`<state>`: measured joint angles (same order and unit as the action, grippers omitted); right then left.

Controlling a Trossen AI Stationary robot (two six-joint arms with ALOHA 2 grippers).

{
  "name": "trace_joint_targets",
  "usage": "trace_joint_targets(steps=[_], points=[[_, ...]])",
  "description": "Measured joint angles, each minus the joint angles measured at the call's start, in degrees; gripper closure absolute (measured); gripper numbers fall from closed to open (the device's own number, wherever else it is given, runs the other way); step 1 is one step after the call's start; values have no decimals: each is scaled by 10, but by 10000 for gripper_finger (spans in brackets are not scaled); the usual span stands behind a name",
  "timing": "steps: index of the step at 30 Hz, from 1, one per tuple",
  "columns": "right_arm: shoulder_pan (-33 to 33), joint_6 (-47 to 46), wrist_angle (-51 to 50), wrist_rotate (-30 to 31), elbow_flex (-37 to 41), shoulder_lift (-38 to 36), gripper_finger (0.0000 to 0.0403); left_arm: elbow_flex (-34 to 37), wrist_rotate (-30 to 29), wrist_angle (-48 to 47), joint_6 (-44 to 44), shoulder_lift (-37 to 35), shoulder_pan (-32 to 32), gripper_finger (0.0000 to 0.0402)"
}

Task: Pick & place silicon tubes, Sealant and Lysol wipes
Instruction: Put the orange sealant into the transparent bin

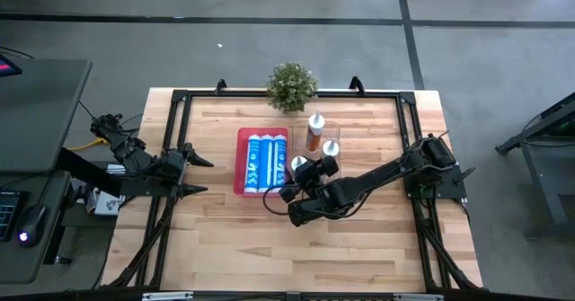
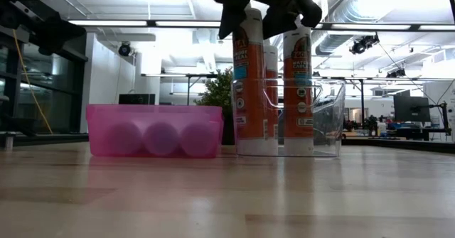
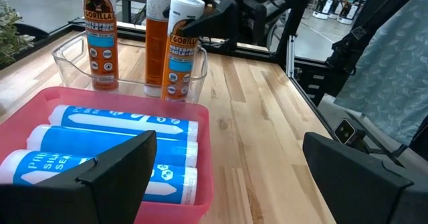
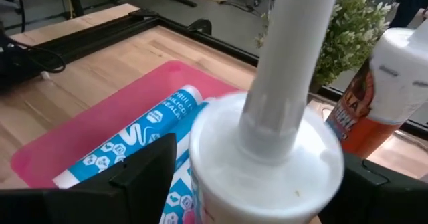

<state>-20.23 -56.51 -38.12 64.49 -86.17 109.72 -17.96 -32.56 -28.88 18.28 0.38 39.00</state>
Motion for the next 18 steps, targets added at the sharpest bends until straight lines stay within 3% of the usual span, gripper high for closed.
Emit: trace_joint_targets(steps=[18], points=[[1, 15, -24, 9, 0, -26, 110, 0, 0, 0, 0, 0, 0, 32]])
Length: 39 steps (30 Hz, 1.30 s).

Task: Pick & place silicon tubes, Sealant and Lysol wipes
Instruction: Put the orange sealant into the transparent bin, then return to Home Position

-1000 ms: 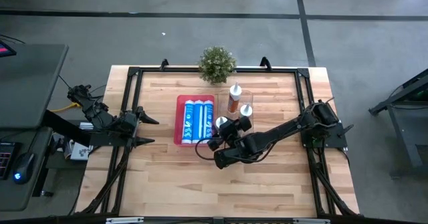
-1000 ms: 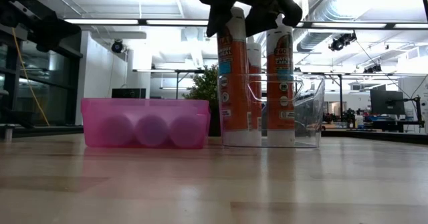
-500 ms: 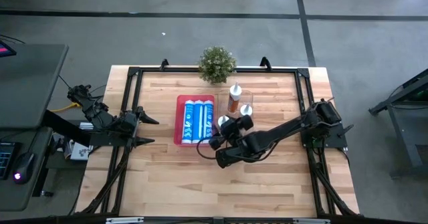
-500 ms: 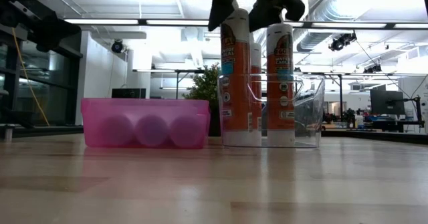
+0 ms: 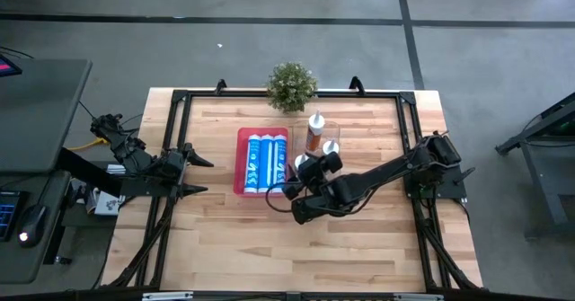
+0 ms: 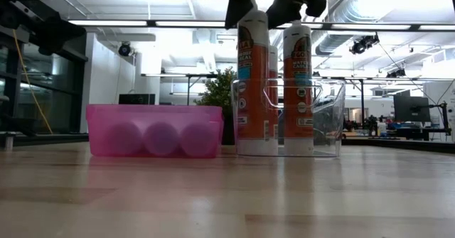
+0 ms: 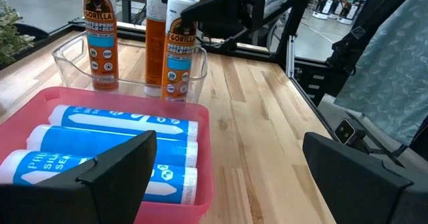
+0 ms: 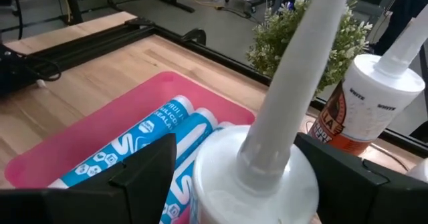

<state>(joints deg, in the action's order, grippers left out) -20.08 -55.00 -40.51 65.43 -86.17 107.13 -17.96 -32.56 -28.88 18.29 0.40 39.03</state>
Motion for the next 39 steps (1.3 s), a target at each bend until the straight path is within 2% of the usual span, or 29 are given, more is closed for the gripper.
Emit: trace_joint_targets(steps=[15, 28, 39], points=[[6, 44, -3, 13, 0, -38, 110, 0, 0, 0, 0, 0, 0, 32], [6, 107, 41, 11, 0, -66, 110, 0, 1, 0, 0, 0, 0, 32], [7, 258, 129, 6, -1, -119, 110, 0, 0, 0, 0, 0, 0, 32]])
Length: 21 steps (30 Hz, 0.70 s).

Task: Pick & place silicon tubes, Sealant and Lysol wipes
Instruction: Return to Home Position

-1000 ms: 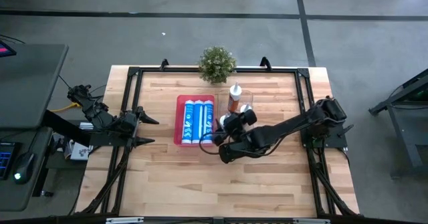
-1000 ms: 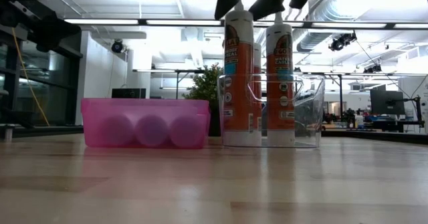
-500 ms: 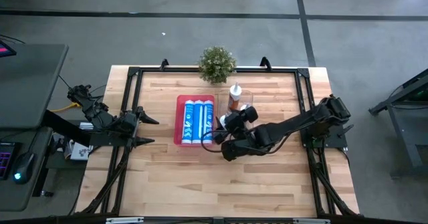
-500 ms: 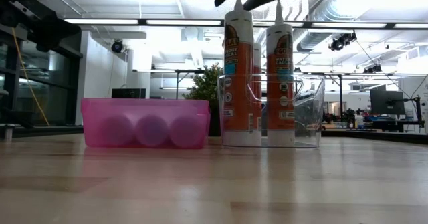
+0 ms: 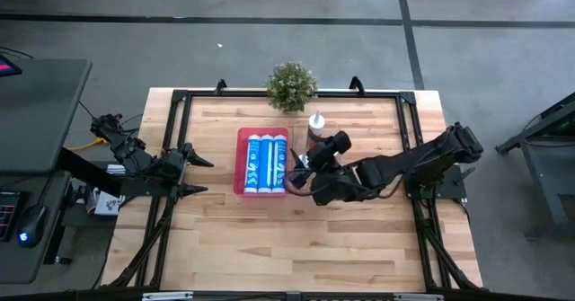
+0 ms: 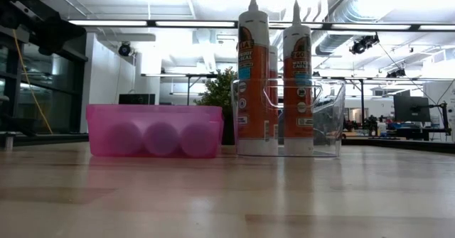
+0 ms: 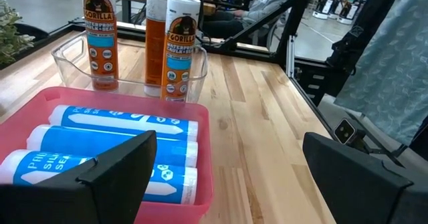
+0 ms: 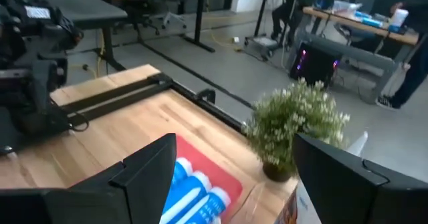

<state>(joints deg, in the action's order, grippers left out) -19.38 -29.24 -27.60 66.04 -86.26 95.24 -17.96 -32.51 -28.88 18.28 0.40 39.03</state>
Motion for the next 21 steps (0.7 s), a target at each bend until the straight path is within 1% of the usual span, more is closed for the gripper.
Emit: trace_joint_targets(steps=[6, 12, 14, 17, 21], points=[[0, 78, 45, -9, 0, -26, 110, 0, 0, 0, 0, 0, 0, 32], [0, 119, 51, -46, 0, -69, 110, 0, 0, 0, 0, 0, 0, 32], [3, 127, 42, -68, 0, -87, 110, 0, 0, 0, 0, 0, 0, 32], [14, 128, 22, -126, 4, -118, 110, 0, 0, 0, 0, 0, 0, 32], [32, 128, 25, -197, 50, -174, 118, 0, 0, 0, 0, 0, 0, 32]])
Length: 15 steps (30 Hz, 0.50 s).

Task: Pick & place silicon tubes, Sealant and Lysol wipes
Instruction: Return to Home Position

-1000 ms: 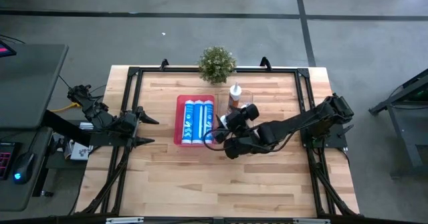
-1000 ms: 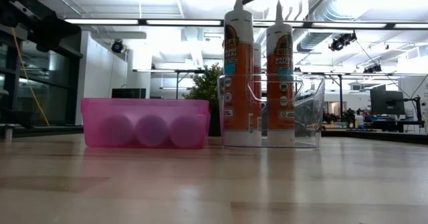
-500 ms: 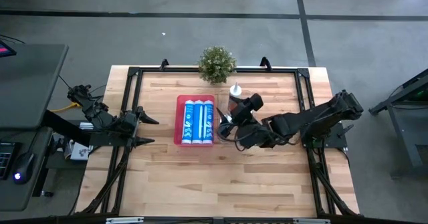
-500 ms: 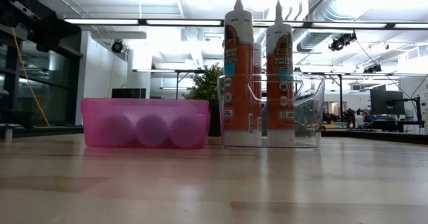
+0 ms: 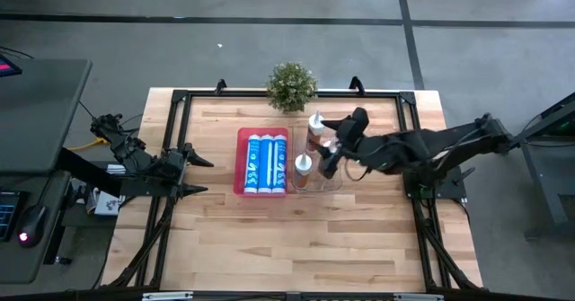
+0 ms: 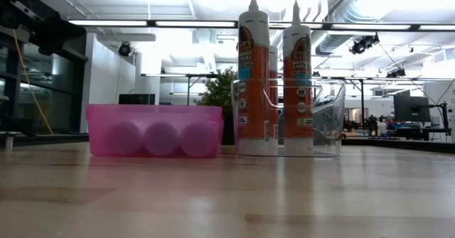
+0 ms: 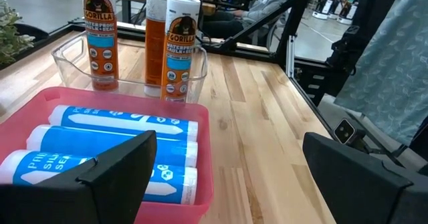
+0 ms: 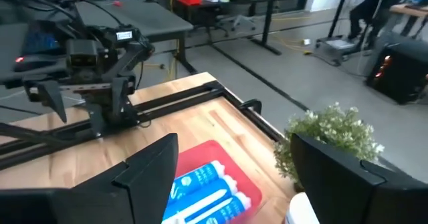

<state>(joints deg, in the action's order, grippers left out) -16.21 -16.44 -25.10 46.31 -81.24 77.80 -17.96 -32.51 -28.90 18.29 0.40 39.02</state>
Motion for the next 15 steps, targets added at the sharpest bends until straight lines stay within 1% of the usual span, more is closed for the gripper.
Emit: trace_joint_targets(steps=[8, 15], points=[[17, 0, 85, -49, 164, -138, 153, 0, 0, 0, 0, 0, 0, 32], [21, 0, 143, -86, 277, -245, 202, 0, 0, 0, 0, 0, 0, 32]])
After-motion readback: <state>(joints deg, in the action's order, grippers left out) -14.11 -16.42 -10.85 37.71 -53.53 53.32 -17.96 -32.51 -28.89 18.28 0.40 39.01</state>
